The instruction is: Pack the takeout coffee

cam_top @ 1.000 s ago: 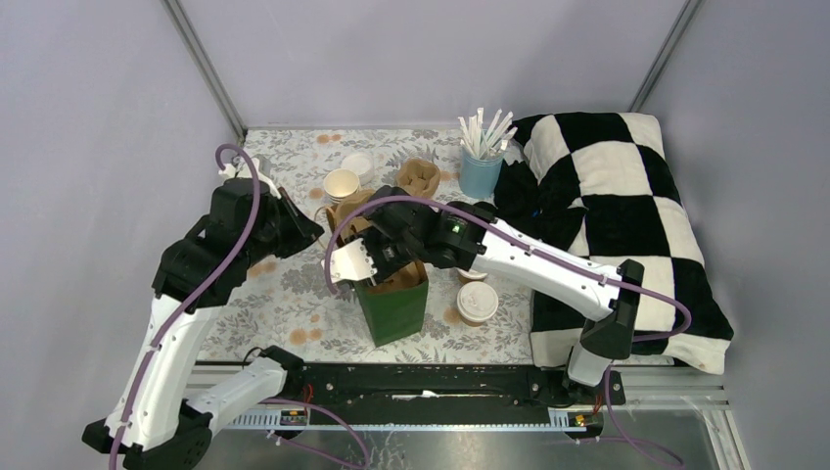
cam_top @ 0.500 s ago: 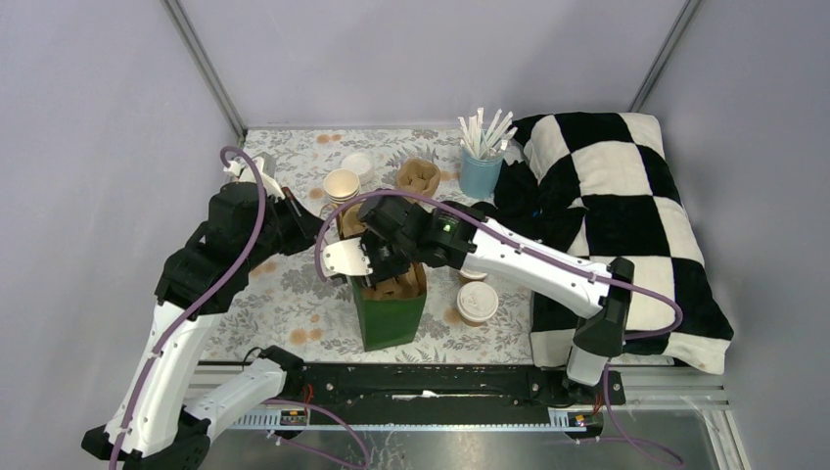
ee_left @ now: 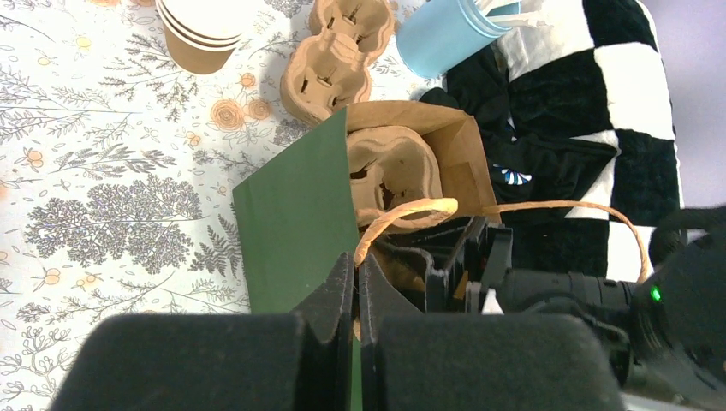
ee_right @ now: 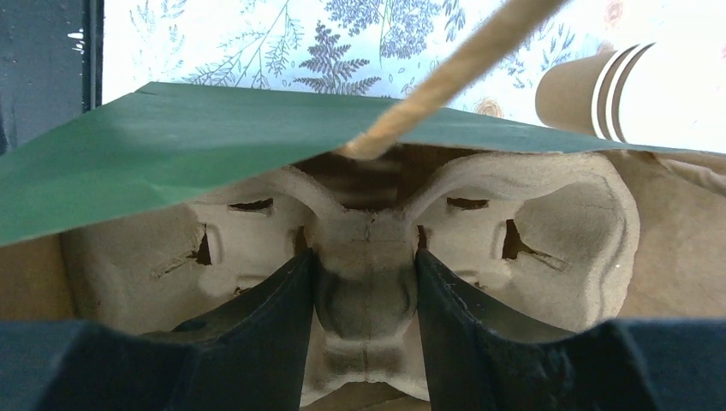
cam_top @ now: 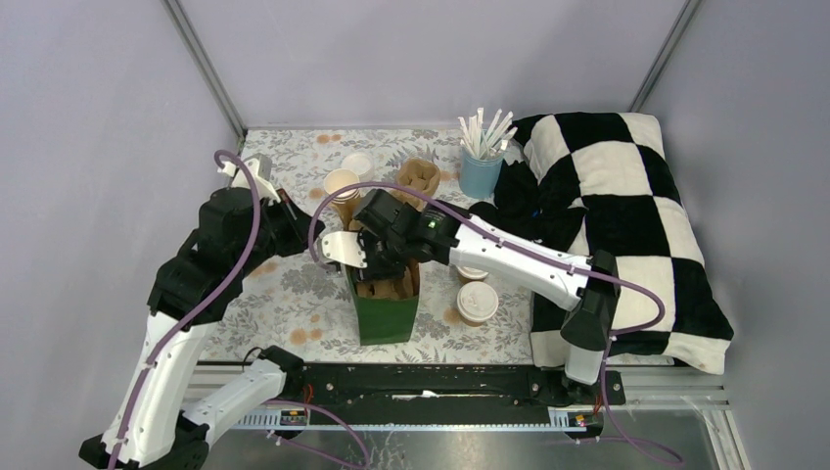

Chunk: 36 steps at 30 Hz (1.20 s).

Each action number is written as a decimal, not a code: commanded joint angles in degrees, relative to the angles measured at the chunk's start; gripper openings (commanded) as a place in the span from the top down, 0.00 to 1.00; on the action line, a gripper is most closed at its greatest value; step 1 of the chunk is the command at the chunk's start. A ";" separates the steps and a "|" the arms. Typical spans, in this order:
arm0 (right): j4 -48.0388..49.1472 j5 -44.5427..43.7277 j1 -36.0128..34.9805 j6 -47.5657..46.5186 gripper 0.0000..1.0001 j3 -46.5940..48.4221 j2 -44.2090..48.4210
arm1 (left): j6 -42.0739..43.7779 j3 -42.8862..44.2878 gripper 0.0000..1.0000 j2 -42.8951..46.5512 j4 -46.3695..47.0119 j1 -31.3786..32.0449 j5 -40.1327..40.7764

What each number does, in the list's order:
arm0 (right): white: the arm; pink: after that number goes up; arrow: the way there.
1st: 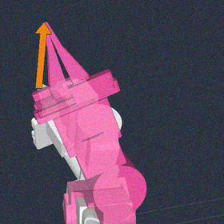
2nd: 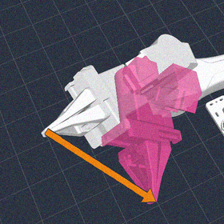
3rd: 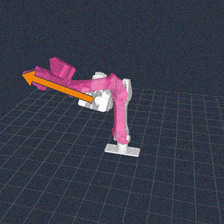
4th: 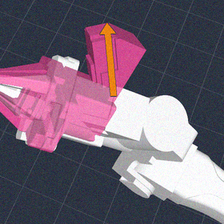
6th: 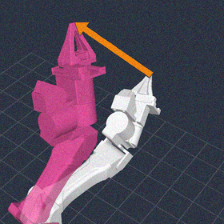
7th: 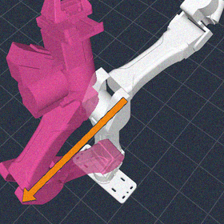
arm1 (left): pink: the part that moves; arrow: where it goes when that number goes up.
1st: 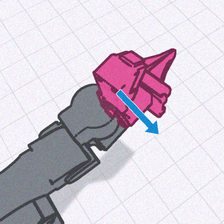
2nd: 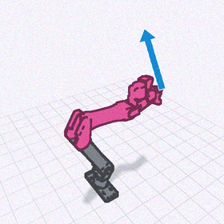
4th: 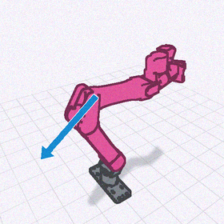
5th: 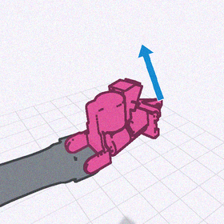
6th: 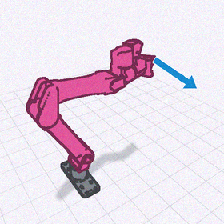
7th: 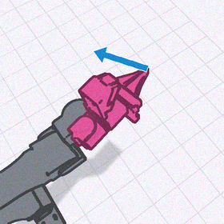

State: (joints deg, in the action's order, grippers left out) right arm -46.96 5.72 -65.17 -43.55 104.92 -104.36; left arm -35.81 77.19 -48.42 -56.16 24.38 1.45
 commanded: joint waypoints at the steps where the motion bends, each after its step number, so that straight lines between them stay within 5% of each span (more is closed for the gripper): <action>1: -0.93 1.57 1.00 3.62 0.47 2.76 -1.45 | 1.28 -1.33 1.00 2.63 0.72 -0.12 1.88; 7: 3.75 0.37 1.27 4.11 0.44 -0.64 -2.43 | 1.36 -3.01 1.00 3.78 0.67 -0.12 2.96; 14: -3.28 -6.75 1.20 12.66 0.01 16.01 -3.97 | 2.10 -2.77 1.00 2.41 0.90 -0.12 3.14; 21: -9.48 -12.40 0.23 21.61 0.00 21.93 -2.10 | 2.80 -0.69 1.00 -0.35 1.49 -0.12 1.66; 26: -10.79 -33.85 -0.20 38.84 0.00 28.85 -1.74 | 3.19 -0.98 1.00 -1.47 1.21 -0.13 -0.45; 30: -22.20 -44.44 -0.16 57.70 0.00 39.46 -2.06 | 3.07 0.16 1.00 -2.61 0.56 -0.12 -0.46; 36: -24.69 -38.38 0.68 78.47 0.00 23.68 7.39 | 2.19 1.37 1.00 -4.58 0.44 -0.12 -0.64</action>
State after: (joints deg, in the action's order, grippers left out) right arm -66.46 -31.00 -64.97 16.05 136.44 -101.93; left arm -33.87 76.12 -52.27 -56.88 24.16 1.67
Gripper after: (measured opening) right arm 0.994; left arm 0.011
